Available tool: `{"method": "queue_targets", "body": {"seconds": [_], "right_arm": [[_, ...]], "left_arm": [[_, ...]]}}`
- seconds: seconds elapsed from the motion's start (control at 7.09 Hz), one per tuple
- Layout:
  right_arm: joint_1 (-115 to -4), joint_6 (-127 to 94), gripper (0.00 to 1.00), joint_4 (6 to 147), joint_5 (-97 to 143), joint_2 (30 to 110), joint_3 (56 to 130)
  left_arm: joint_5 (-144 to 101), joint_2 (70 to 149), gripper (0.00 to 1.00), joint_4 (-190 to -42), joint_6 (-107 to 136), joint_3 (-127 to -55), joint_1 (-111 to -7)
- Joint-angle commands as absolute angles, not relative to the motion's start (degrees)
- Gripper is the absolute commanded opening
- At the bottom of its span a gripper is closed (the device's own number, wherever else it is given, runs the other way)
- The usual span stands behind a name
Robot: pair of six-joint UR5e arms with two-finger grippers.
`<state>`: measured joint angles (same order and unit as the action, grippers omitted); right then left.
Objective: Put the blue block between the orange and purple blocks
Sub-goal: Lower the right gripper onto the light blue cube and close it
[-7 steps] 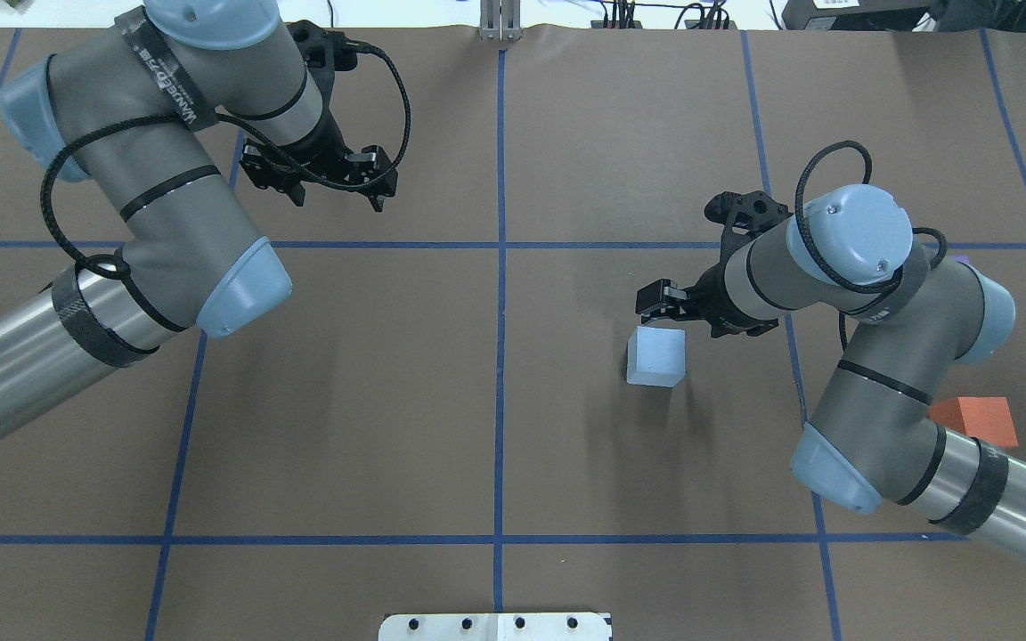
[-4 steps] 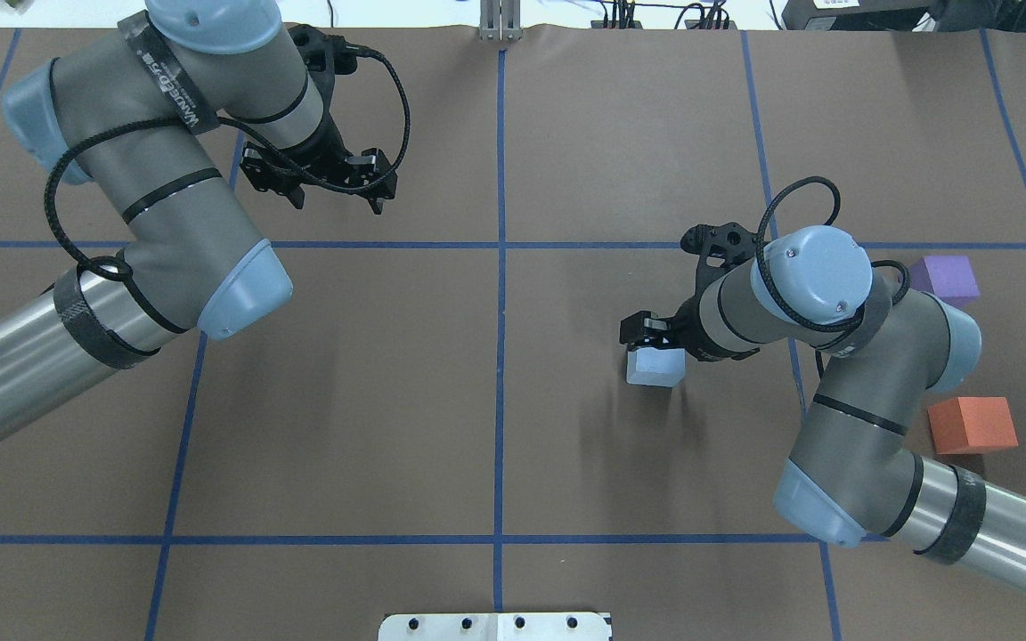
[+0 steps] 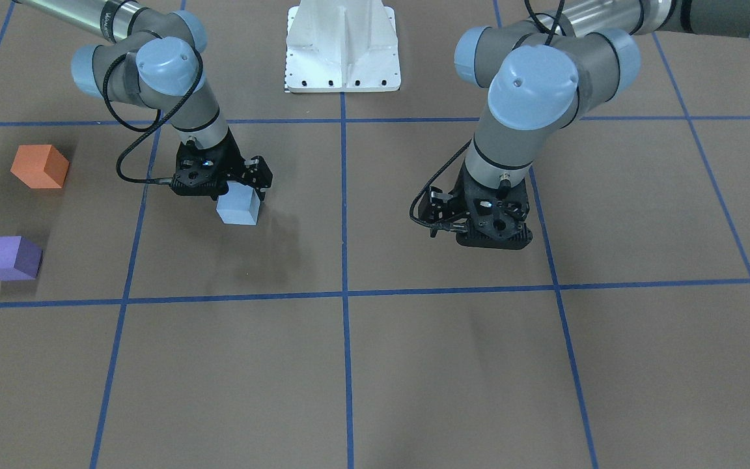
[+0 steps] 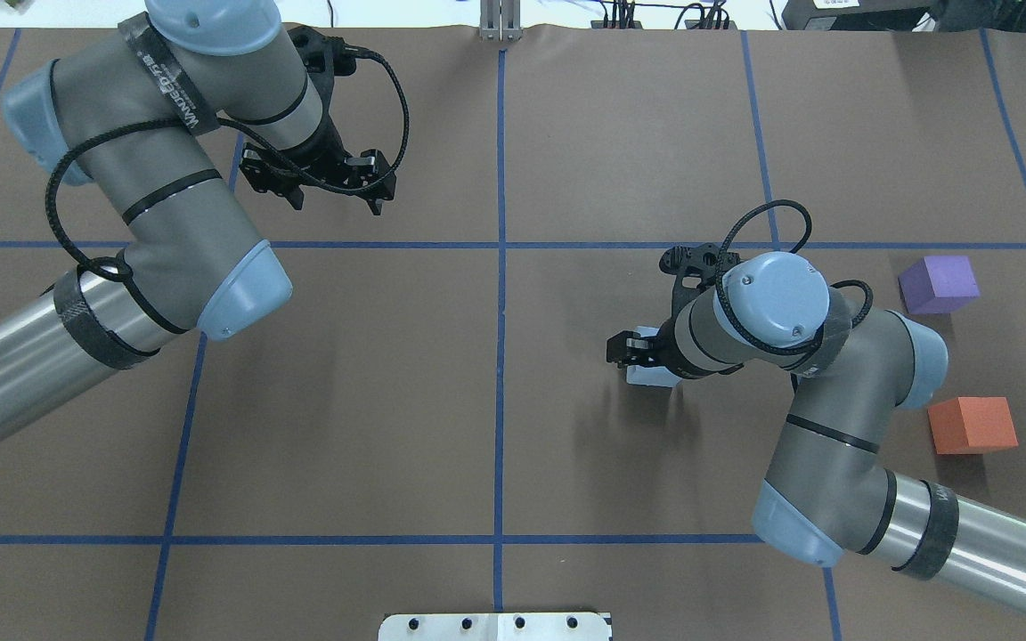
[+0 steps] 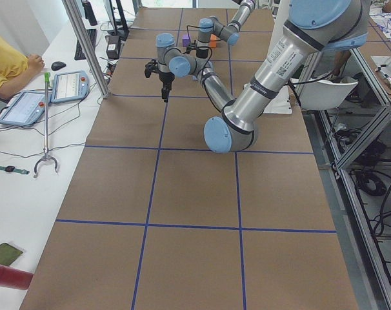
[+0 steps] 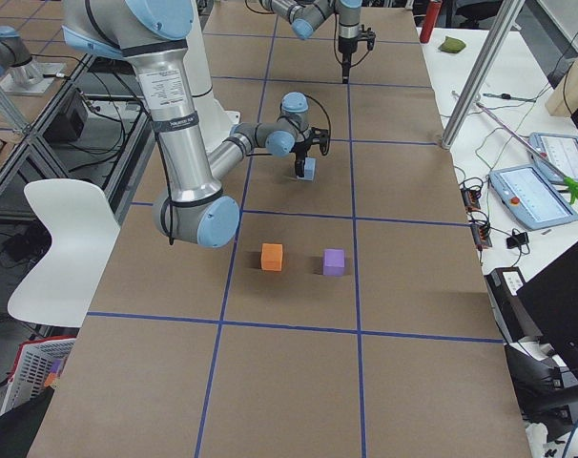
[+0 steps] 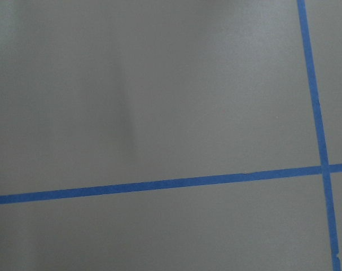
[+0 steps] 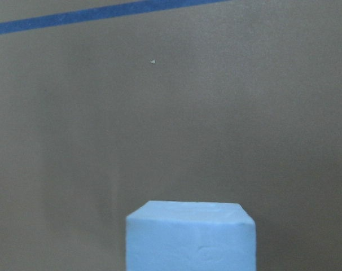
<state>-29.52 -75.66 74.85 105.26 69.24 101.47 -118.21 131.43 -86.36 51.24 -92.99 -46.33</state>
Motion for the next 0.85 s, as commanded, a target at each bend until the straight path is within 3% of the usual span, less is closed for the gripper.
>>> {"method": "queue_targets", "body": {"seconds": [0.0, 0.42, 0.56, 0.71], "right_arm": [[-29.53, -74.8, 0.79, 75.32, 104.68, 68.56, 100.2], [-29.53, -73.48, 0.79, 75.15, 103.45, 67.24, 97.83], [-29.53, -73.48, 0.68, 75.15, 103.36, 67.24, 97.82], [-29.97, -73.48, 0.34, 75.23, 103.01, 67.24, 98.0]], "left_arm": [[-118.21, 131.05, 1.0, -86.31, 51.24, -92.99, -46.32], [-118.13, 130.17, 1.0, -88.22, 51.33, -92.73, -46.32], [-118.13, 130.17, 1.0, -88.5, 51.42, -92.72, -46.32], [-118.12, 130.17, 1.0, -88.51, 51.42, -92.72, -46.32]]}}
